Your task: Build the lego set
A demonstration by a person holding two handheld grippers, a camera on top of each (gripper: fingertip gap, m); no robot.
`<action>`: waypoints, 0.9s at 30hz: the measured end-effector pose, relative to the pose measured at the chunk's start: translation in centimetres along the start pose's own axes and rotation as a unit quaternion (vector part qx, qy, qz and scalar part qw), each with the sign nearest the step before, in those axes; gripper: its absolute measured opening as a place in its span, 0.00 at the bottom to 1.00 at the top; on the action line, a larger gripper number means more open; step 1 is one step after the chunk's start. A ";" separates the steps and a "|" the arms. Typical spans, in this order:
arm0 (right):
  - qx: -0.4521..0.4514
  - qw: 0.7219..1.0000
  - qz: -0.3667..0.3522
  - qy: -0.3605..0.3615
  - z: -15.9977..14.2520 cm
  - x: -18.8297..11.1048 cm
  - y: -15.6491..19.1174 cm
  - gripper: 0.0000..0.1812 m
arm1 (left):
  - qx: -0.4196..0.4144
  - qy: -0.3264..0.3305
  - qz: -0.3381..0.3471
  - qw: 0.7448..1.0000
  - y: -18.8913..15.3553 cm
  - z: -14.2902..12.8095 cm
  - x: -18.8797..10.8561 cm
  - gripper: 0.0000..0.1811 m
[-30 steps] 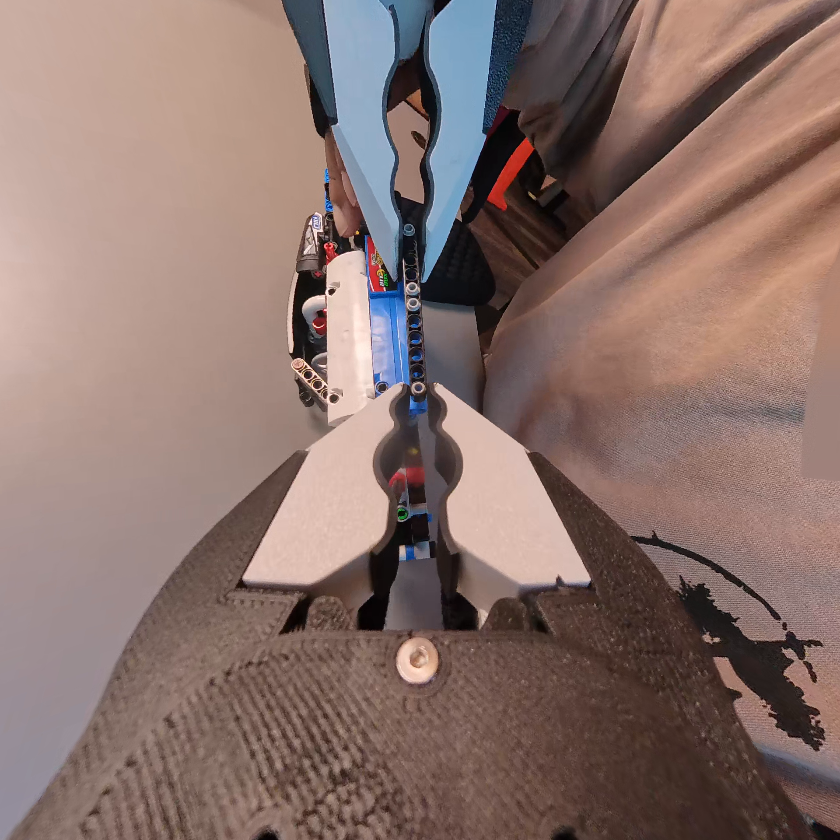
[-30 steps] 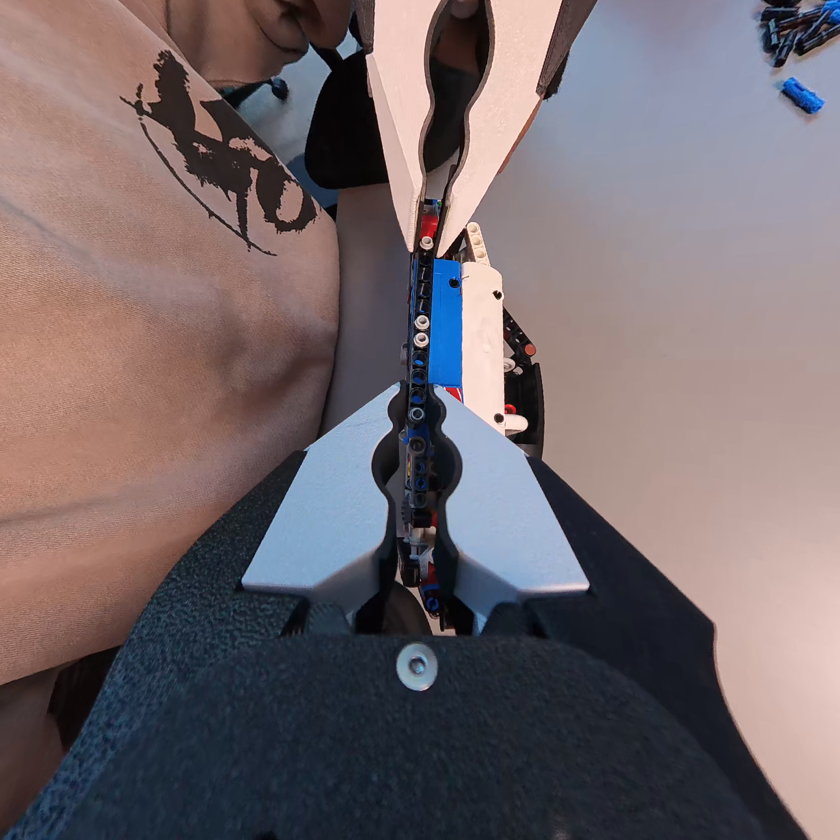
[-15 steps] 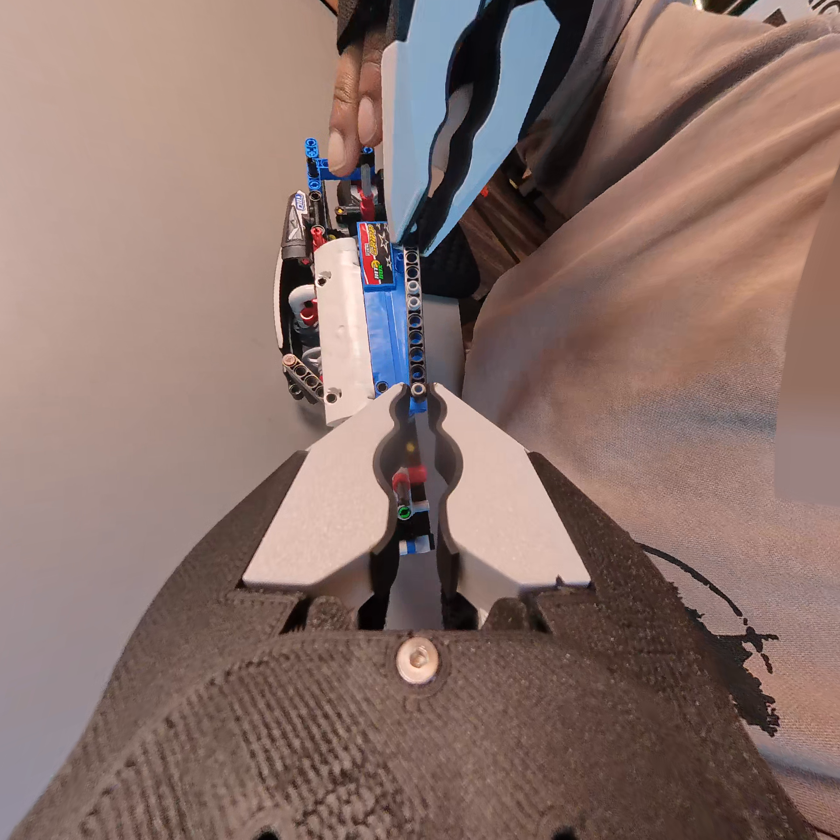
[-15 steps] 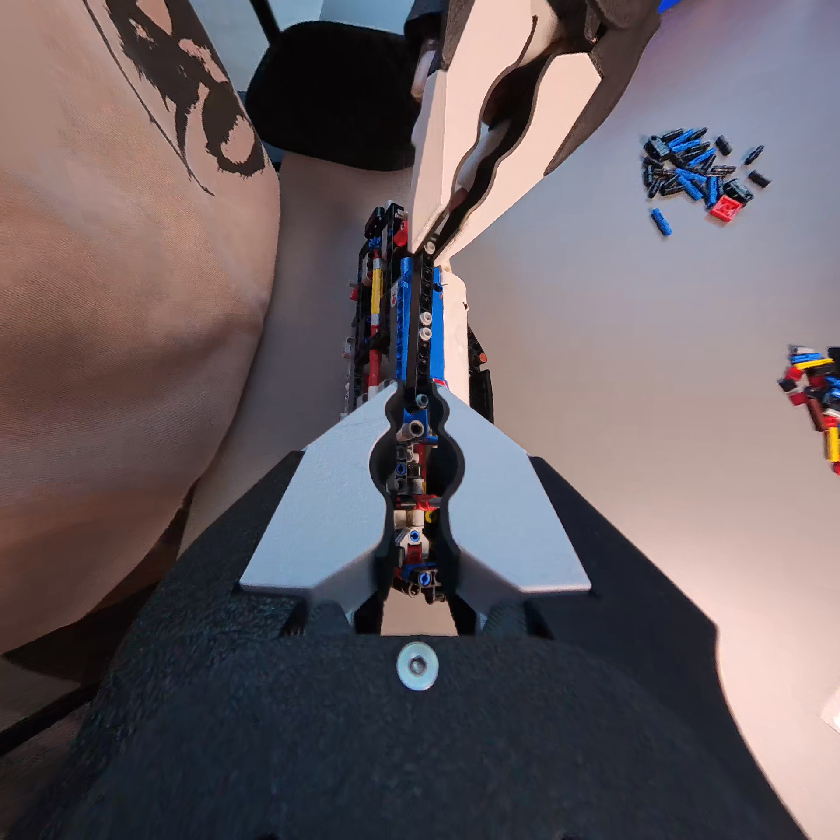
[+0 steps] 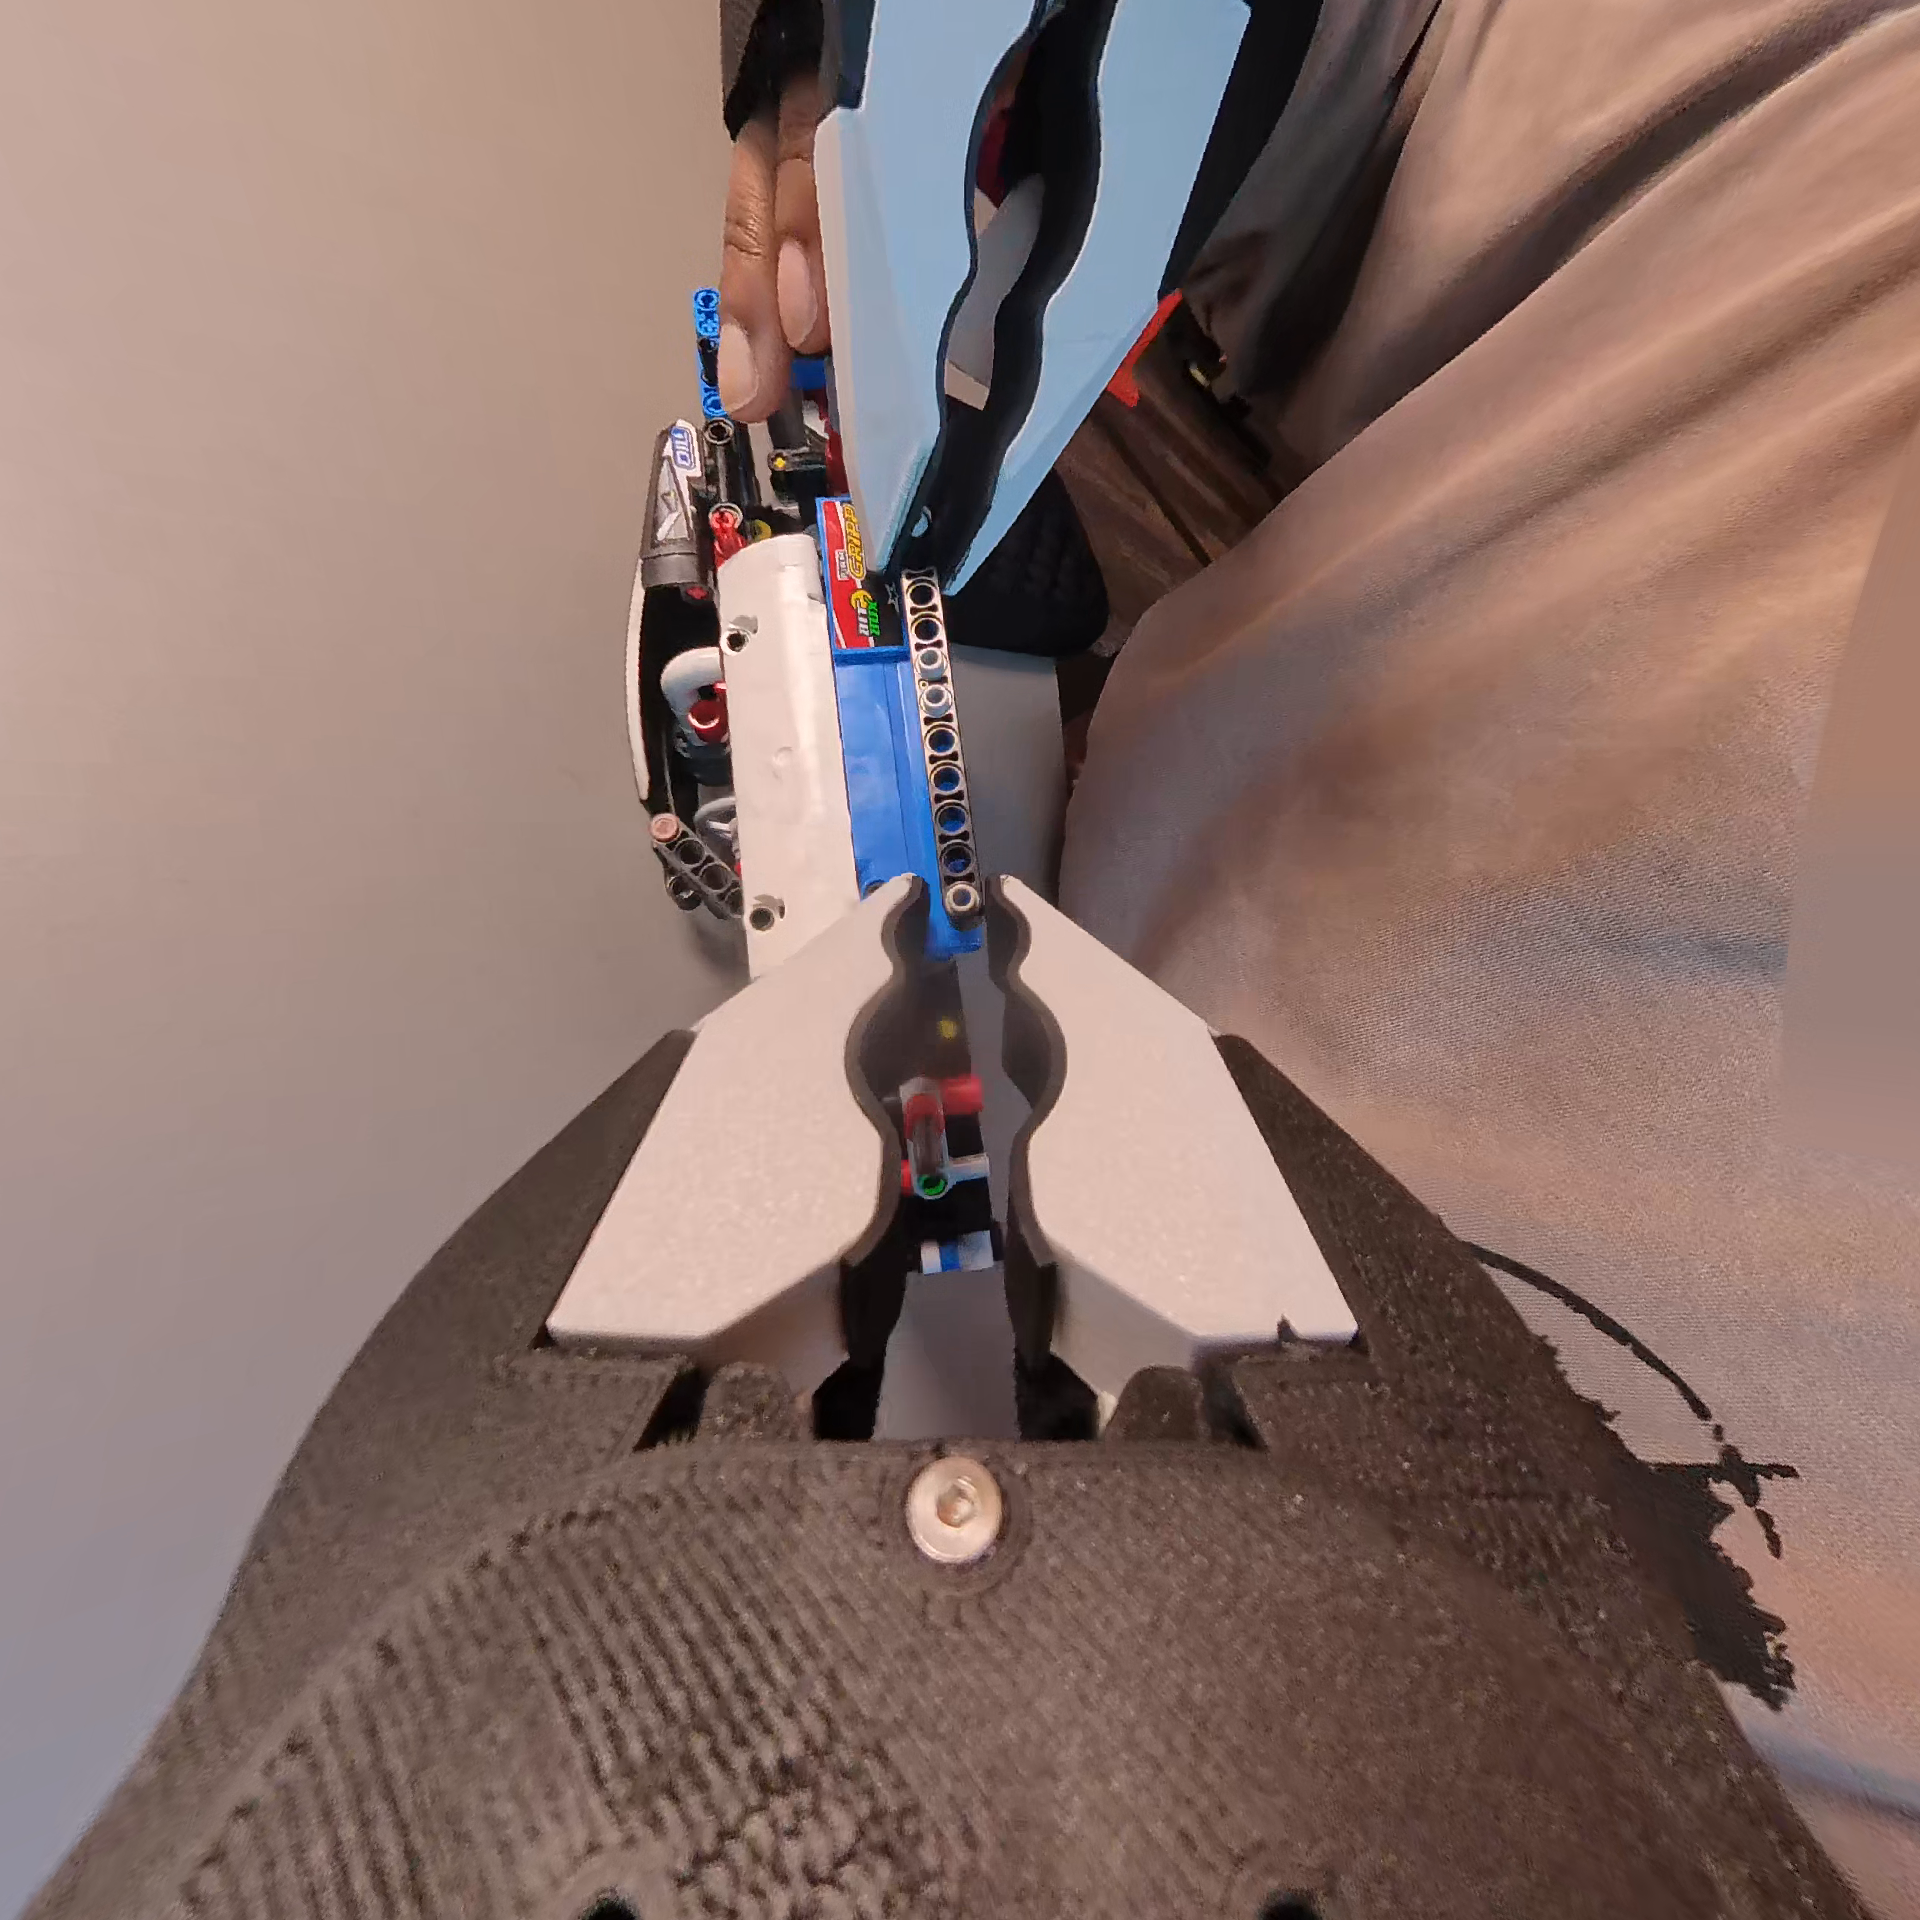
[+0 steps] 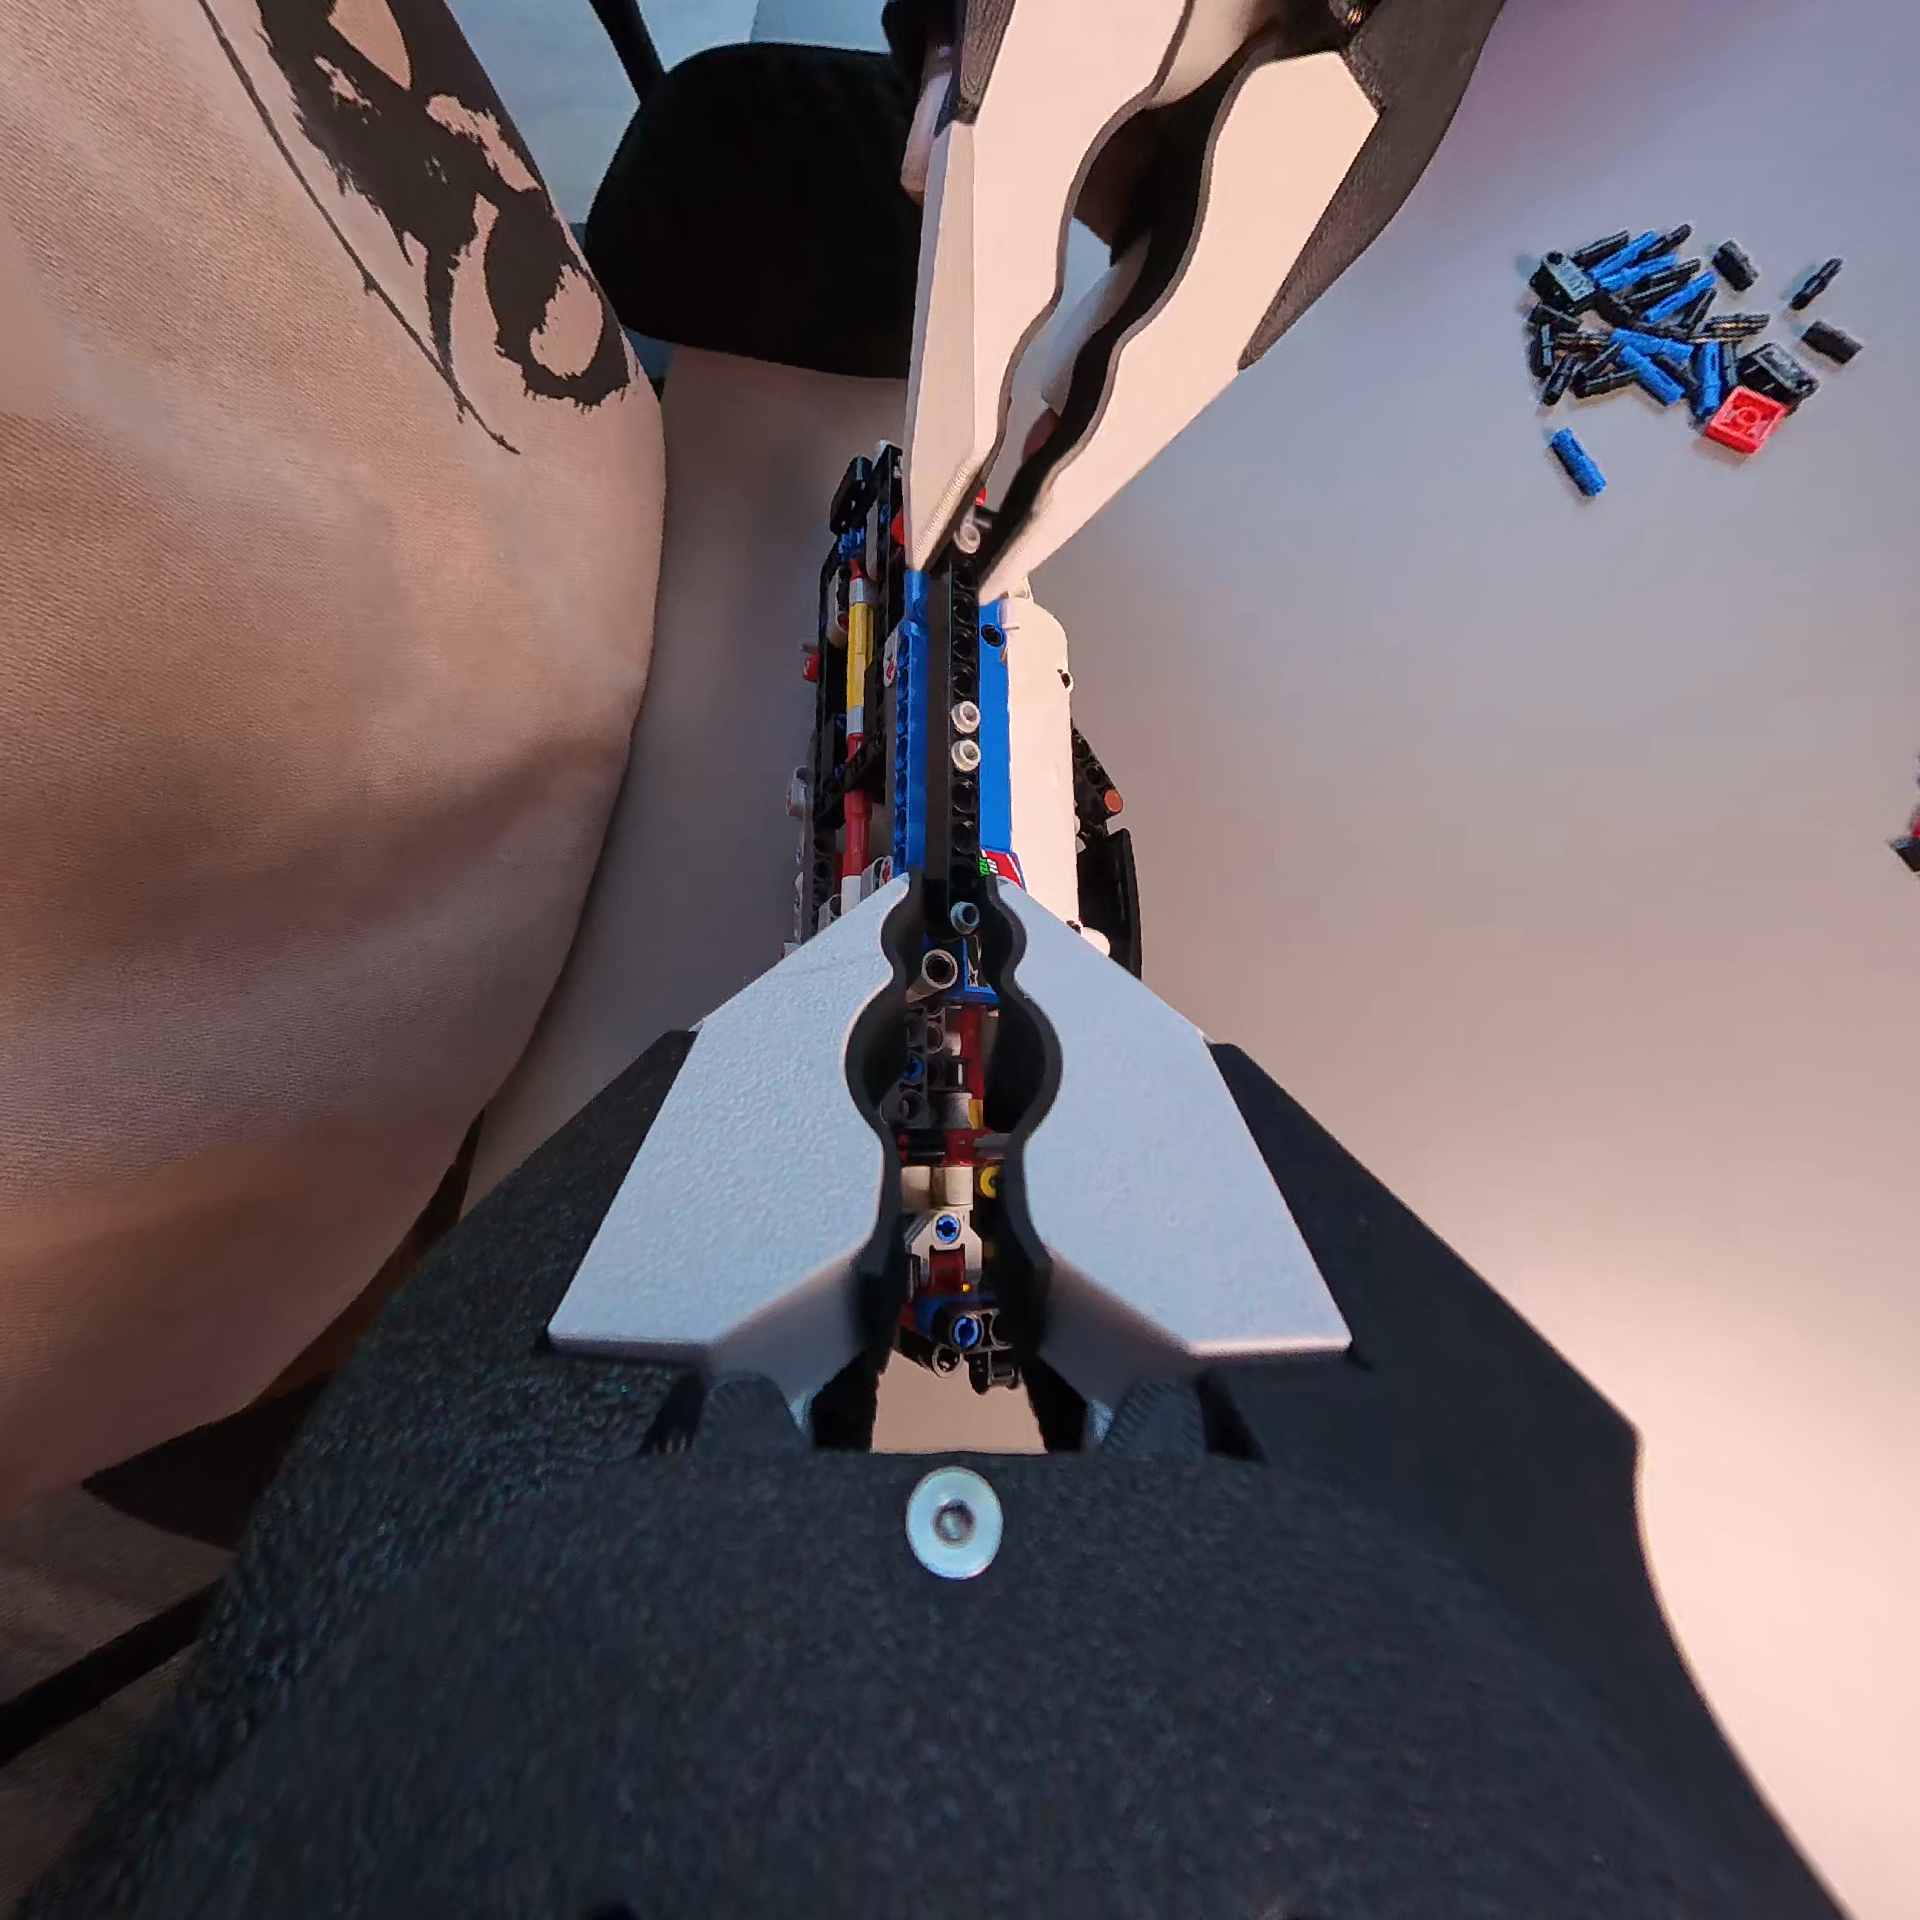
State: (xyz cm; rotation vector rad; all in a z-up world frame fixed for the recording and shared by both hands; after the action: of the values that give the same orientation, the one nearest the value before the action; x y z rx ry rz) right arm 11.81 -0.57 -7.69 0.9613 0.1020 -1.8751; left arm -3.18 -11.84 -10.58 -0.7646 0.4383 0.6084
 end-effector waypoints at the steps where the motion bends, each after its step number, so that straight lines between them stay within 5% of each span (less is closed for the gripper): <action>1: -0.002 1.000 0.001 0.001 0.1 0.1 0.0 0.04 | 0.011 0.004 0.012 1.000 -0.1 -0.1 0.1 0.07; 7: -0.014 1.000 -0.007 0.008 0.2 0.3 0.4 0.04 | 0.185 -0.020 0.151 0.971 -3.0 0.4 -0.3 0.19; 17: -0.011 1.000 -0.007 0.022 0.4 0.3 0.4 0.04 | 0.465 -0.026 0.385 0.797 -6.3 -2.2 1.4 0.15; 27: -0.004 1.000 -0.002 0.007 0.3 0.5 0.1 0.04 | 0.483 -0.003 0.392 0.783 -5.4 -2.6 1.6 0.13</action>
State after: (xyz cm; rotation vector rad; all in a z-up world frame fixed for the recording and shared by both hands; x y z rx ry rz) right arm 11.58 -1.13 -7.82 0.9698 0.1187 -1.8698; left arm 1.16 -16.31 -10.47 0.4688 0.9745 1.0197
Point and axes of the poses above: each gripper's, where its closed fingertips meet, x out along the fingers, z out of its top, y = z × x across the jaws, the point moved 9 cm from there along -x, back along the fingers, and after that the axes turned 15 degrees about z, right-handed, at the moved point
